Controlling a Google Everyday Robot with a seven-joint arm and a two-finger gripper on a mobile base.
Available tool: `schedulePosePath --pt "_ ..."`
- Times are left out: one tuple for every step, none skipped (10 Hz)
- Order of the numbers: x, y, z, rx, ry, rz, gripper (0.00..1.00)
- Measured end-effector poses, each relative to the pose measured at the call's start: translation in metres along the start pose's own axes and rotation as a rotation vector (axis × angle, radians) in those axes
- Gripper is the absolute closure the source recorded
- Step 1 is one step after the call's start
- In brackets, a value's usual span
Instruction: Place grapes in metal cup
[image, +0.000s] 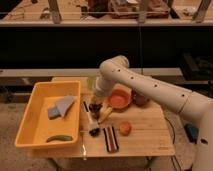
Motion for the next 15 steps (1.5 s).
schedulePosePath --pt "0.0 0.002 0.002 -0.002 -0.005 0.003 0.99" --pt "0.001 0.003 0.006 -0.006 -0.01 0.006 0.99" --pt "0.001 0.004 0.01 -0.011 -0.016 0.007 0.99" --pt "0.001 0.004 0.015 -0.02 -0.02 0.01 0.97" --pt "0.002 0.004 0.02 -0.034 -0.024 0.015 0.9" --pt "0.004 0.003 0.024 -0.044 -0.026 0.018 0.79" --pt "0.005 0.003 0.026 -0.051 -0.026 0.022 0.69" --pt "0.005 0.003 0.026 -0.056 -0.026 0.025 0.61" --pt "0.006 0.004 0.027 -0.063 -0.025 0.027 0.49" --pt "0.007 0.003 0.028 -0.067 -0.025 0.025 0.39" --pt "0.007 0.002 0.028 -0.07 -0.024 0.024 0.32" --pt "0.007 0.003 0.028 -0.072 -0.022 0.024 0.22" --pt "0.008 0.003 0.028 -0.071 -0.021 0.025 0.2" --pt "0.008 0.004 0.028 -0.071 -0.021 0.026 0.2" --pt "0.008 0.003 0.028 -0.071 -0.021 0.025 0.2"
